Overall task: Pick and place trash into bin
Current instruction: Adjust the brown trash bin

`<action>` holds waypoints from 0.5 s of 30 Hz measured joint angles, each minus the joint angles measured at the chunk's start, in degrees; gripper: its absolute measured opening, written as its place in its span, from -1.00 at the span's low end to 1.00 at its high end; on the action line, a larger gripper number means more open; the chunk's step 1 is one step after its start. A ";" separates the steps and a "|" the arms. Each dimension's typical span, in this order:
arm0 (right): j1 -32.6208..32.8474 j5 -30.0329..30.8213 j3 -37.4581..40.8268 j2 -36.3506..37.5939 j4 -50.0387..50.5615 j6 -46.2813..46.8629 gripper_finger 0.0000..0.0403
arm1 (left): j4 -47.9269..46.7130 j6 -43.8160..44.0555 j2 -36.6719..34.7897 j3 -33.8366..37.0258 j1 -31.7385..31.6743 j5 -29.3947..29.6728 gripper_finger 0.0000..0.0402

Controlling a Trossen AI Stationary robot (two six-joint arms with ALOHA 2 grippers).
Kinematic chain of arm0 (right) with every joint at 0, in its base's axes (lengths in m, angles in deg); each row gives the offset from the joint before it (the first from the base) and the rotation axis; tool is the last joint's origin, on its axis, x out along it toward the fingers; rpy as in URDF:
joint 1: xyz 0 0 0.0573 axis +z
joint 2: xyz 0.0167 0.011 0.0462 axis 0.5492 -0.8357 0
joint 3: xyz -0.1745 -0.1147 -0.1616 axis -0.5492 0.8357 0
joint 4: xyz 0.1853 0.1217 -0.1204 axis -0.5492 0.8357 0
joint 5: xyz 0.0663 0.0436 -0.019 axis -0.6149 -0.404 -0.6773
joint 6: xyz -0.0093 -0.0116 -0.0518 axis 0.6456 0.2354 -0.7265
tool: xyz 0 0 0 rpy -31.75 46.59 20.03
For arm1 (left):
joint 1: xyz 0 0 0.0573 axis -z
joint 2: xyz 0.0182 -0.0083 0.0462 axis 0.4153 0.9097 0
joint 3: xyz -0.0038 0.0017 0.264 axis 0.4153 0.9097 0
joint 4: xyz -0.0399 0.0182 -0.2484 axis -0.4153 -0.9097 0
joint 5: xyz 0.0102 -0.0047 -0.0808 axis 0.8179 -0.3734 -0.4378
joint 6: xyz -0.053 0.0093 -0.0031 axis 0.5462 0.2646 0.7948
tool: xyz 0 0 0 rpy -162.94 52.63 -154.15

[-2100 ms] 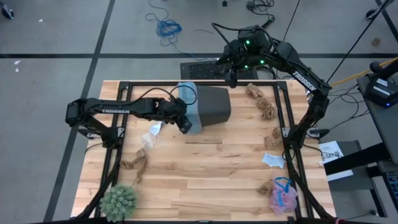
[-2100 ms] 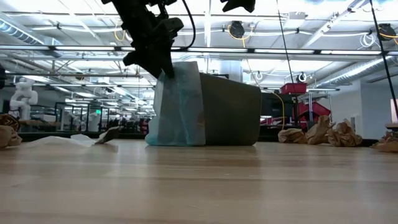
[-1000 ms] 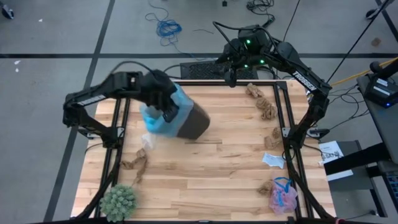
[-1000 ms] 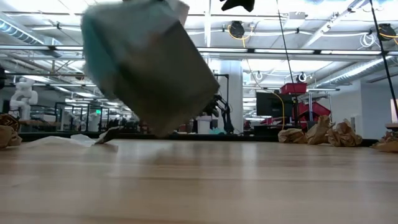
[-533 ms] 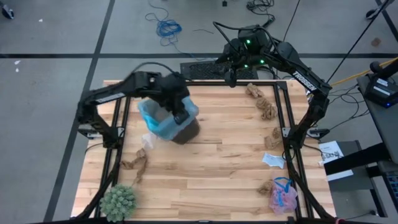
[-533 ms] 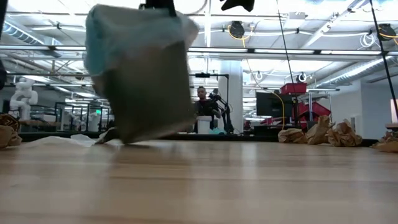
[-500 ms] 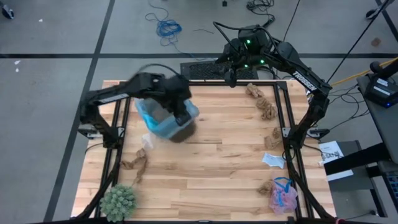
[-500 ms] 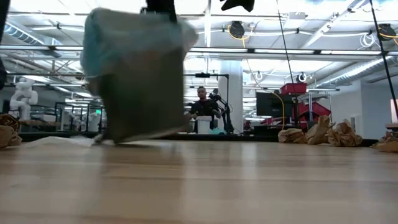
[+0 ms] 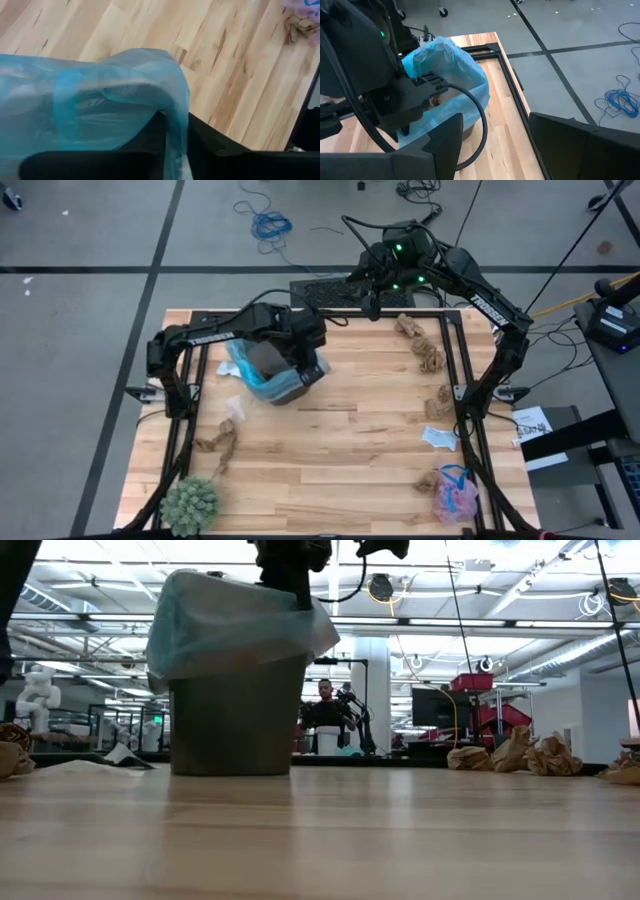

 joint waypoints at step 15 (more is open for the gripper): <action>-0.51 -0.02 0.01 0.11 1.53 -1.74 0.10 | 3.72 2.66 -0.13 -1.10 -0.26 -6.02 -0.12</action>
